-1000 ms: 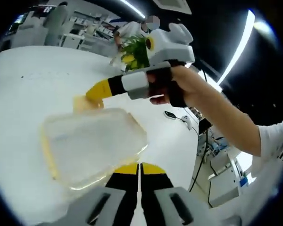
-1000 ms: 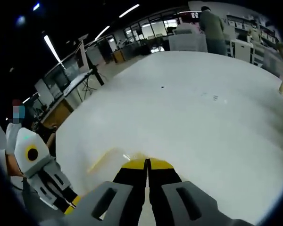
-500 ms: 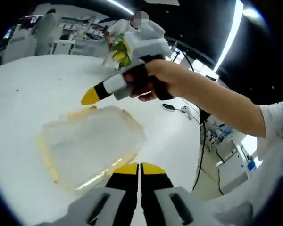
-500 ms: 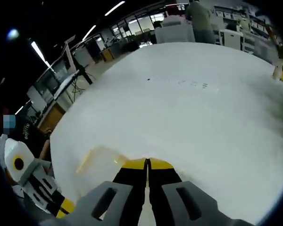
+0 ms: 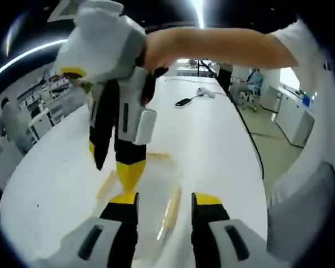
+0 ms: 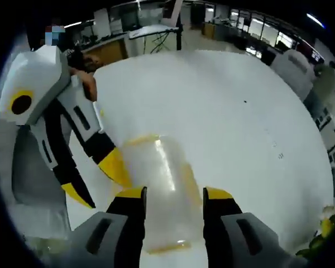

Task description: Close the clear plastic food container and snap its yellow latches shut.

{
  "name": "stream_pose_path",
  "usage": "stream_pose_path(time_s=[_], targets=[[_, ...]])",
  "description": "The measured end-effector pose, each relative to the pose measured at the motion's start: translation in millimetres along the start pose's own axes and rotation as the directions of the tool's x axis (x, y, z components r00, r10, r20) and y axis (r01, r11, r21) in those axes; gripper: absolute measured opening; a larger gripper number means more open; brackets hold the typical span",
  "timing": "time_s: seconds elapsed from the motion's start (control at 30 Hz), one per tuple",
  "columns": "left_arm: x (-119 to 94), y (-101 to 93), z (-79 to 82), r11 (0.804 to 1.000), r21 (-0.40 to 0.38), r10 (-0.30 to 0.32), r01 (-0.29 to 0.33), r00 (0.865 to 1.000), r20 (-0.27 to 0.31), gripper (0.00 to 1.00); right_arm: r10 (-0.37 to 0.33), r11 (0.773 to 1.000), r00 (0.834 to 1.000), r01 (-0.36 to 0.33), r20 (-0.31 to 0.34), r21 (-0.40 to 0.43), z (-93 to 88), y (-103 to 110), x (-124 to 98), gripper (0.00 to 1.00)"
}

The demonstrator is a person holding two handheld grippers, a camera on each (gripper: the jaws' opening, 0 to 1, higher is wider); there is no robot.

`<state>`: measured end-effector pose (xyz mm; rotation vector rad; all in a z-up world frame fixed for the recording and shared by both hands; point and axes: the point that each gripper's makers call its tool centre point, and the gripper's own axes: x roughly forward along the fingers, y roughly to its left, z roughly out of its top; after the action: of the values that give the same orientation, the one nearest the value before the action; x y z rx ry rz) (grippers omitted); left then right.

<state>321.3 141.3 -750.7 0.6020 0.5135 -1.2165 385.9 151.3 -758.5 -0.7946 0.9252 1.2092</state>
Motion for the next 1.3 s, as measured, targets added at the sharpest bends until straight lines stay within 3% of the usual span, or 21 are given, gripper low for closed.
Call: stream_pose_path(time_s=[0.07, 0.2, 0.37, 0.47, 0.57, 0.77, 0.87, 0.9, 1.07, 1.3], targets=[[2.6, -3.3, -9.1, 1.0, 0.015, -0.027, 0.028, 0.998, -0.064, 0.32, -0.005, 1.0, 0.999, 0.005, -0.038, -0.001, -1.5, -4.3, 2.5, 0.33], [5.5, -5.0, -4.5, 0.999, 0.031, -0.038, 0.039, 0.999, -0.039, 0.32, 0.07, 0.997, 0.992, -0.068, -0.104, 0.019, -4.6, 2.1, 8.6, 0.35], [12.7, -6.1, -1.4, 0.997, 0.052, -0.047, 0.049, 0.998, -0.038, 0.31, 0.086, 0.996, 0.983, -0.088, -0.162, -0.008, -4.5, -0.6, 16.5, 0.37], [15.5, -4.1, -3.0, 0.994, 0.103, -0.038, 0.045, 0.997, -0.07, 0.28, 0.105, 0.994, 0.976, -0.109, -0.192, -0.013, -5.3, -0.2, 18.0, 0.37], [18.9, 0.0, -9.2, 0.977, 0.213, 0.003, 0.022, 0.993, -0.118, 0.24, 0.13, 0.991, 0.965, -0.133, -0.225, 0.005, -6.5, -0.4, 19.2, 0.37], [22.0, -4.2, -7.2, 0.965, 0.263, 0.017, 0.018, 0.991, -0.131, 0.24, 0.13, 0.989, 0.952, -0.146, -0.277, -0.039, -5.9, 1.7, 20.0, 0.37], [22.8, -5.5, -15.0, 0.933, 0.358, 0.032, 0.044, 0.978, -0.204, 0.24, 0.121, 0.988, 0.948, -0.144, -0.293, -0.057, -5.9, 2.8, 19.8, 0.37], [24.3, -5.7, -11.0, 0.917, 0.398, 0.041, 0.038, 0.981, -0.188, 0.24, 0.12, 0.988, 0.947, -0.143, -0.297, -0.056, -6.3, 2.4, 19.4, 0.37], [25.2, -7.8, -10.8, 0.915, 0.403, 0.056, 0.028, 0.979, -0.195, 0.24, 0.123, 0.987, 0.946, -0.148, -0.3, -0.062, -6.6, 2.5, 19.1, 0.36], [24.0, -7.4, -11.3, 0.92, 0.39, 0.032, 0.028, 0.989, -0.148, 0.23, 0.12, 0.989, 0.95, -0.14, -0.288, -0.048, -8.4, 3.6, 19.0, 0.36]])
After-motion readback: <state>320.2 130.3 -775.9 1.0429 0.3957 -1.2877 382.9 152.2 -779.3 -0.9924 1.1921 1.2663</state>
